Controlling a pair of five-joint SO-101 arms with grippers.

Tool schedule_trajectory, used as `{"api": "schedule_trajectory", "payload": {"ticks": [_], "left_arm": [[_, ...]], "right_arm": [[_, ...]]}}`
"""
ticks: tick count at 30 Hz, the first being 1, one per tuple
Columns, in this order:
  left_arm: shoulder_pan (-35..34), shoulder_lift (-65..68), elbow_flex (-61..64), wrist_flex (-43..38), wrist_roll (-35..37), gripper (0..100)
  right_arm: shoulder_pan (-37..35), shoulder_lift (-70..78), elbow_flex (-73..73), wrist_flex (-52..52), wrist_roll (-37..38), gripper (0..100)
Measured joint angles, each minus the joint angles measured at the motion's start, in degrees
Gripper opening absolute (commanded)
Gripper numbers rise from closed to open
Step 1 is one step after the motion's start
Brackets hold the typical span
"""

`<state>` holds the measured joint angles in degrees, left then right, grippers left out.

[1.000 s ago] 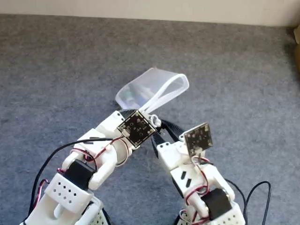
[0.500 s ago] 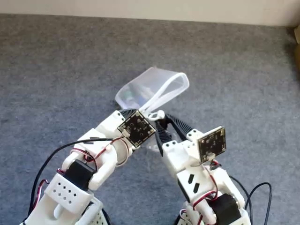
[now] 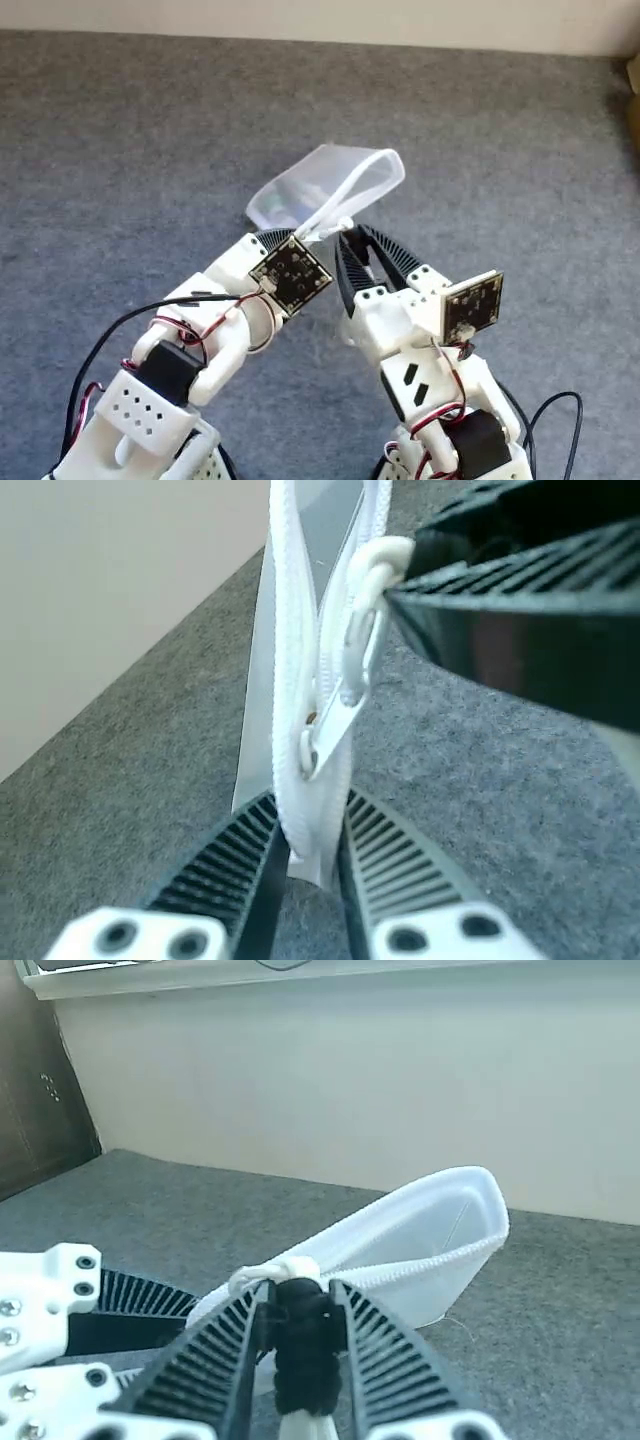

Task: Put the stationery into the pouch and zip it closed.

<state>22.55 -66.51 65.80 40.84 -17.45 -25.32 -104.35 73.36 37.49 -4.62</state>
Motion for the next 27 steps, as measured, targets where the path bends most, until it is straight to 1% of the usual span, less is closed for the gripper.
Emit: {"api": "schedule_trajectory", "payload": {"ticks": [6, 10, 15, 18, 20, 23, 27], "left_arm": [[0.0, 0.0, 0.7, 0.26, 0.0, 1], [0.0, 0.0, 0.7, 0.35, 0.0, 1], [0.0, 0.0, 0.7, 0.35, 0.0, 1], [0.0, 0.0, 0.7, 0.35, 0.0, 1], [0.0, 0.0, 0.7, 0.35, 0.0, 1], [0.0, 0.0, 0.7, 0.35, 0.0, 1], [0.0, 0.0, 0.7, 0.35, 0.0, 1]], "right_arm": [[4.48, -0.26, -0.26, -5.89, -0.09, 0.4], [7.74, -0.53, 3.43, -10.55, -0.09, 0.4], [8.97, -0.26, 4.92, -11.16, -0.18, 0.9], [8.88, -0.53, 4.92, -6.77, -0.35, 2.9], [7.65, -0.26, 4.92, -2.73, -0.35, 9.2], [3.52, -0.26, 4.13, 4.57, -0.35, 18.1], [-1.93, -0.44, -0.18, 15.74, -0.44, 18.7]]}}
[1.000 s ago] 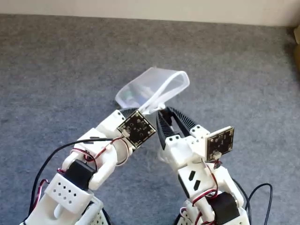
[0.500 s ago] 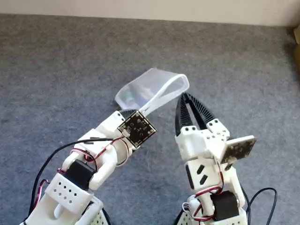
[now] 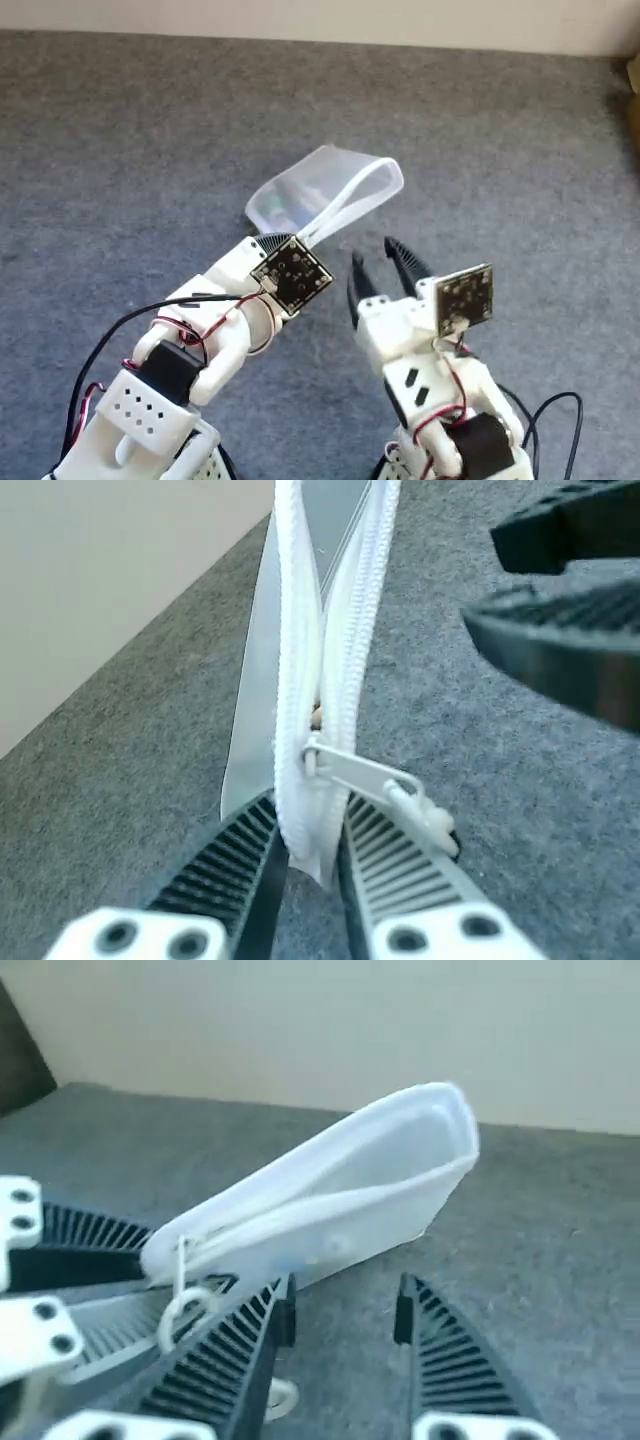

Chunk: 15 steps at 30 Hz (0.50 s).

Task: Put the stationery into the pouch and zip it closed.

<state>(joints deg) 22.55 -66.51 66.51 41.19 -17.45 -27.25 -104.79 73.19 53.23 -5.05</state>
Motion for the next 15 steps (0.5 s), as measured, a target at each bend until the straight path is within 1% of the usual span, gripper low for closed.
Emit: {"api": "schedule_trajectory", "payload": {"ticks": [2, 4, 8, 11, 15], "left_arm": [[0.0, 0.0, 0.0, 0.0, 0.0, 1], [0.0, 0.0, 0.0, 0.0, 0.0, 1], [0.0, 0.0, 0.0, 0.0, 0.0, 1], [0.0, 0.0, 0.0, 0.0, 0.0, 1], [-0.7, 0.0, 0.09, 0.0, -0.09, 1]], "right_arm": [[-3.69, -0.35, -2.11, 4.48, 0.09, 18.7], [-8.09, -0.44, -3.34, 7.3, 1.85, 18.7], [-15.12, -0.44, -3.6, 7.82, 3.69, 18.7], [-16.18, -0.44, -1.93, 4.75, 4.22, 18.7], [-16.09, -0.44, 2.46, -1.14, 7.82, 18.7]]}}
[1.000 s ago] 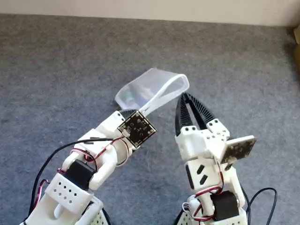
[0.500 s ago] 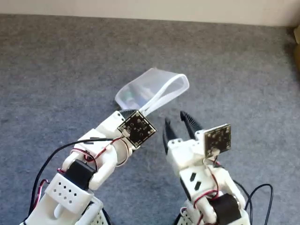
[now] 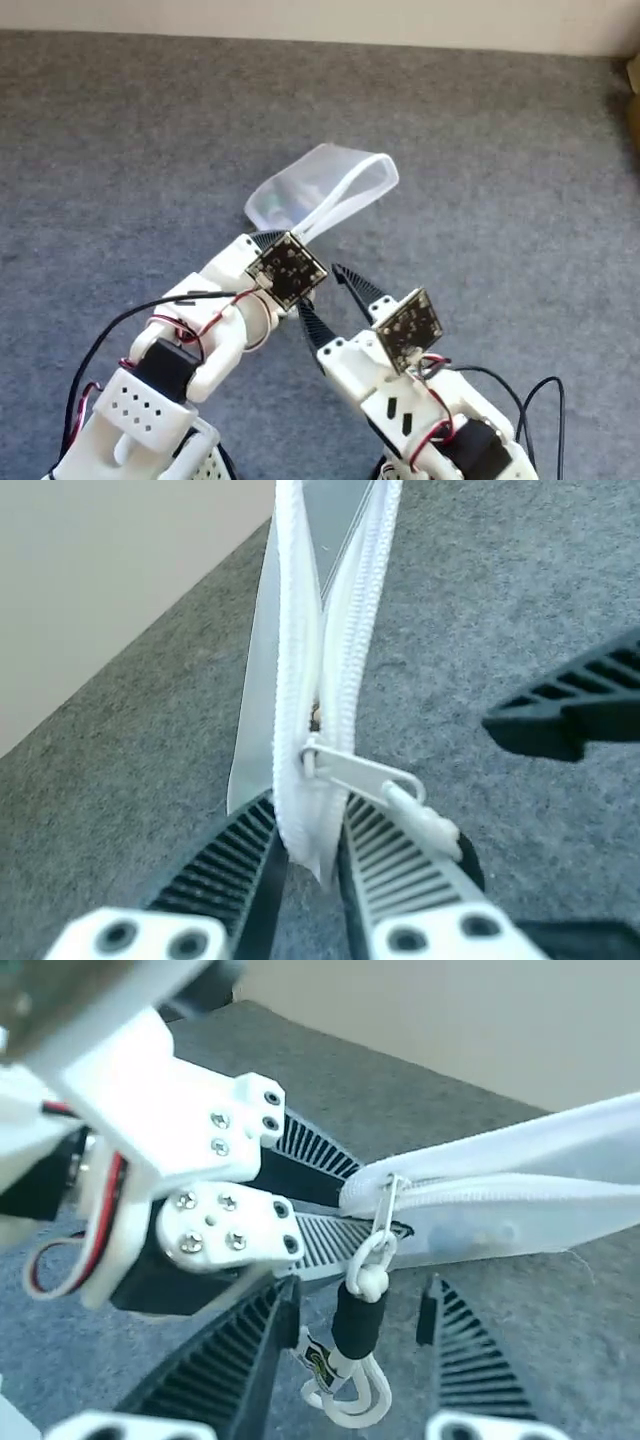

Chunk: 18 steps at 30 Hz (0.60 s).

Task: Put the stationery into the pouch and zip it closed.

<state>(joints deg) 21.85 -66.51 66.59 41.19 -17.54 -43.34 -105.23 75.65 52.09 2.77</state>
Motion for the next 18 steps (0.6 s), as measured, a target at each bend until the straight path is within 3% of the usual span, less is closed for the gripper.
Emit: {"api": "schedule_trajectory", "payload": {"ticks": [6, 18], "left_arm": [[-0.53, 0.26, 0.09, 0.09, 0.0, 1], [0.0, 0.79, 0.09, 0.09, 0.0, 1]], "right_arm": [[2.99, 0.0, 7.03, -8.26, 1.41, 18.7], [3.87, 0.62, 11.25, -9.32, 1.41, 18.7]]}}
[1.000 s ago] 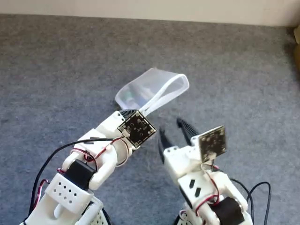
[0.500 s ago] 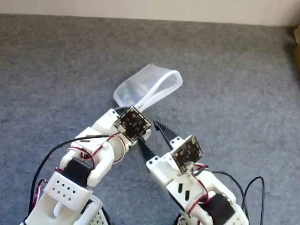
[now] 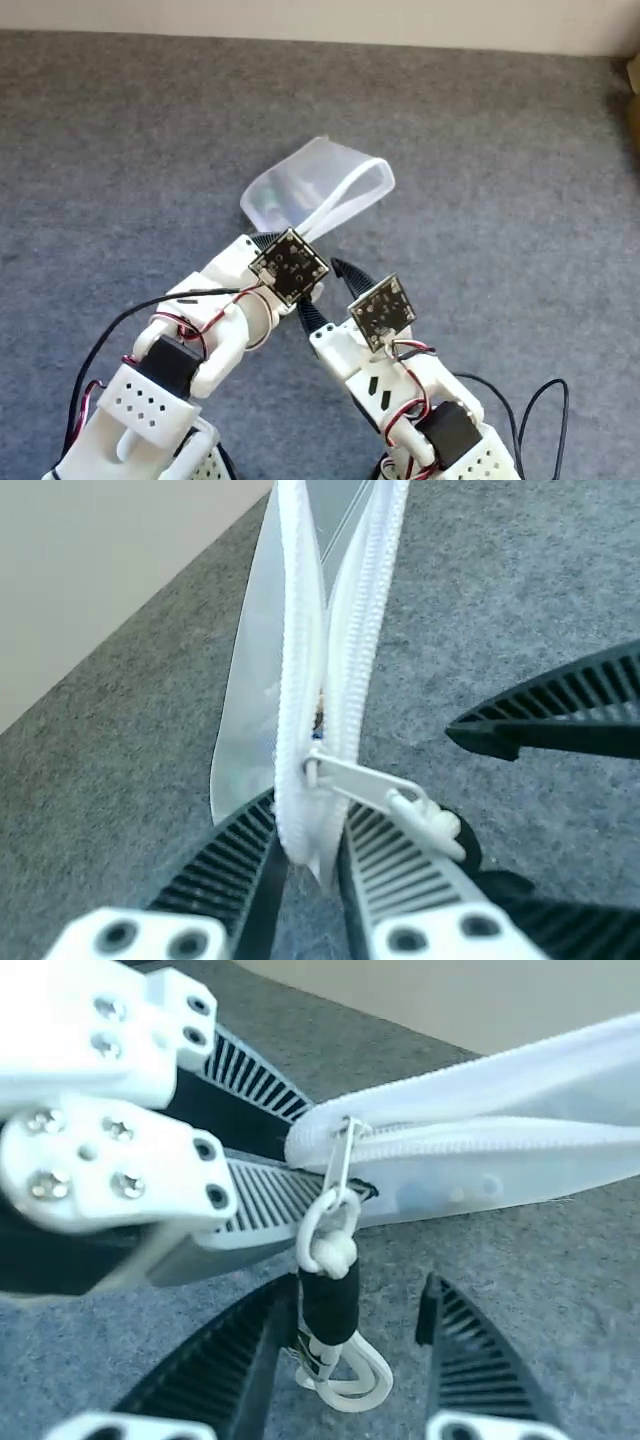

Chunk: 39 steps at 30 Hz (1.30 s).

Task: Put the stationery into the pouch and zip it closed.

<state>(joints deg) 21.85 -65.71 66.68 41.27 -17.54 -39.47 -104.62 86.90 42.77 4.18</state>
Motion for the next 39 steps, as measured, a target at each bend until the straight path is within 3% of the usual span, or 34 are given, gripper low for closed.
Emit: {"api": "schedule_trajectory", "payload": {"ticks": [11, 18, 26, 39], "left_arm": [[0.0, 0.0, 0.0, 0.0, 0.0, 1], [0.0, 0.0, 0.0, 0.0, 0.0, 1], [0.0, 0.0, 0.0, 0.0, 0.0, 1], [0.09, 0.09, 0.0, 0.0, 0.0, 1]], "right_arm": [[0.0, 0.0, 3.6, -5.01, 0.09, 18.5], [0.0, 0.09, 8.0, -11.08, 0.18, 2.8], [1.41, 0.09, 8.0, -11.87, 0.18, 0.5], [14.59, 0.09, -9.67, 4.57, 0.35, 0.5]]}}
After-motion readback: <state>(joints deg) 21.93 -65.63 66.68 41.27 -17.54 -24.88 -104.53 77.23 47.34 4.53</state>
